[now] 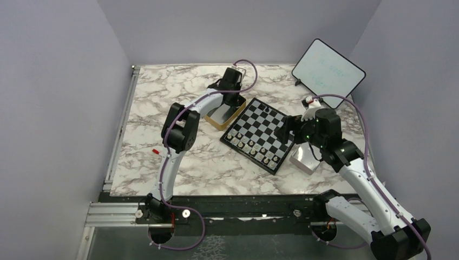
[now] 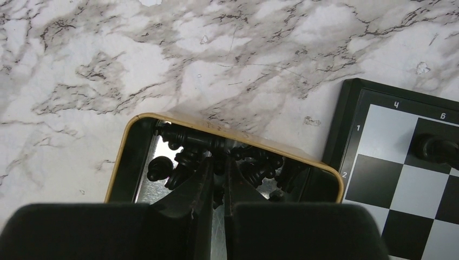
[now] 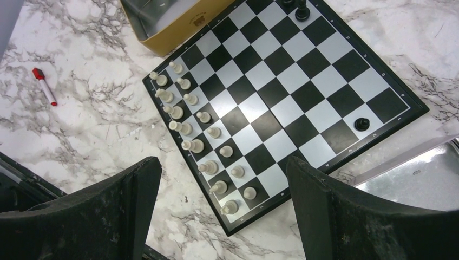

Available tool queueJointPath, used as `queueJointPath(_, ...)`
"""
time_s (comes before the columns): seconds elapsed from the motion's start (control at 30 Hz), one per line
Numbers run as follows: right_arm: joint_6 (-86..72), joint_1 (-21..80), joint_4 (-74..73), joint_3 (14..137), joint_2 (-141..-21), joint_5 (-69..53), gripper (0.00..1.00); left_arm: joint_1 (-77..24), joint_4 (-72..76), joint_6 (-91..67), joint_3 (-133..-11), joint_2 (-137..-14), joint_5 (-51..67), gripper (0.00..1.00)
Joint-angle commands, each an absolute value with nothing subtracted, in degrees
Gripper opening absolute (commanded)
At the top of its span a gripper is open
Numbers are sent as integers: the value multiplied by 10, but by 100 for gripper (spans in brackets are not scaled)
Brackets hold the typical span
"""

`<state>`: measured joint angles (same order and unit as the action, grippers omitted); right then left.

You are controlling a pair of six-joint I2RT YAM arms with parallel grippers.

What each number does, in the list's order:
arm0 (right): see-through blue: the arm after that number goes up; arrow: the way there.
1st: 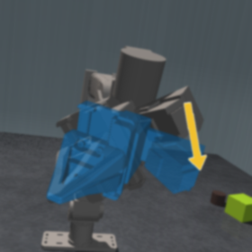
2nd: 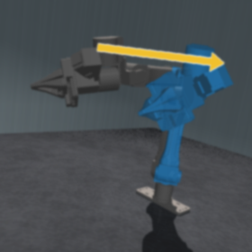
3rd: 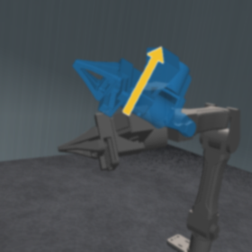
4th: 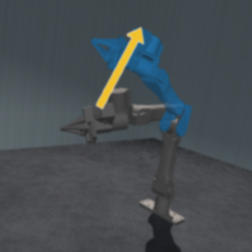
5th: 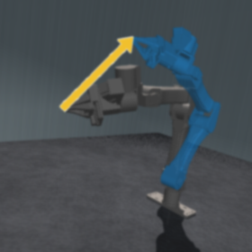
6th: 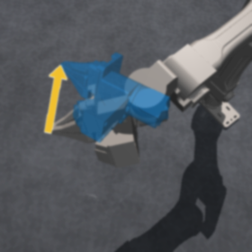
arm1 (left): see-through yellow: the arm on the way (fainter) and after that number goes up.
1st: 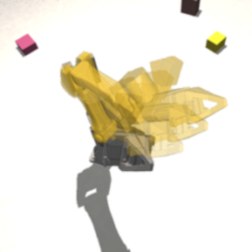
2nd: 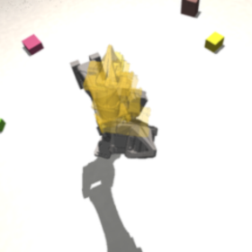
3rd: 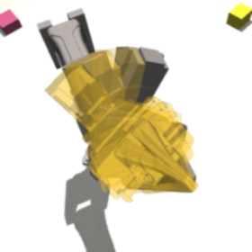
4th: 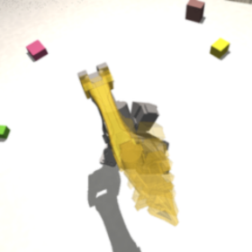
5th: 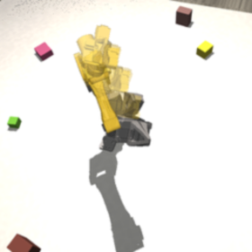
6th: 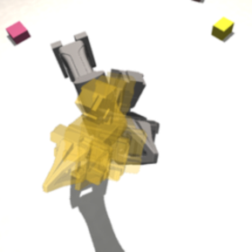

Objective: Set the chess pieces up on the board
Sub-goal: Pick up the chess piece from the storage box, then place the chess piece on the chessboard.

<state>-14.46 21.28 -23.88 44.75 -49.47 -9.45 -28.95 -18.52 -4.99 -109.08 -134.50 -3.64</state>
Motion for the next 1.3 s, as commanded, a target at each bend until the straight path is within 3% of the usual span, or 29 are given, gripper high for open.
queueJointPath(0.0,-155,212,-219,442,-496,-116,90,-292,-180,-58,-1096,-1291,-27,9)
queueJointPath(0.77,-159,212,-258,432,-451,-60,92,-332,-223,-108,-1066,-1193,-16,8)
queueJointPath(1.27,-163,212,-284,414,-408,-36,92,-392,-185,-124,-1058,-1248,-15,8)
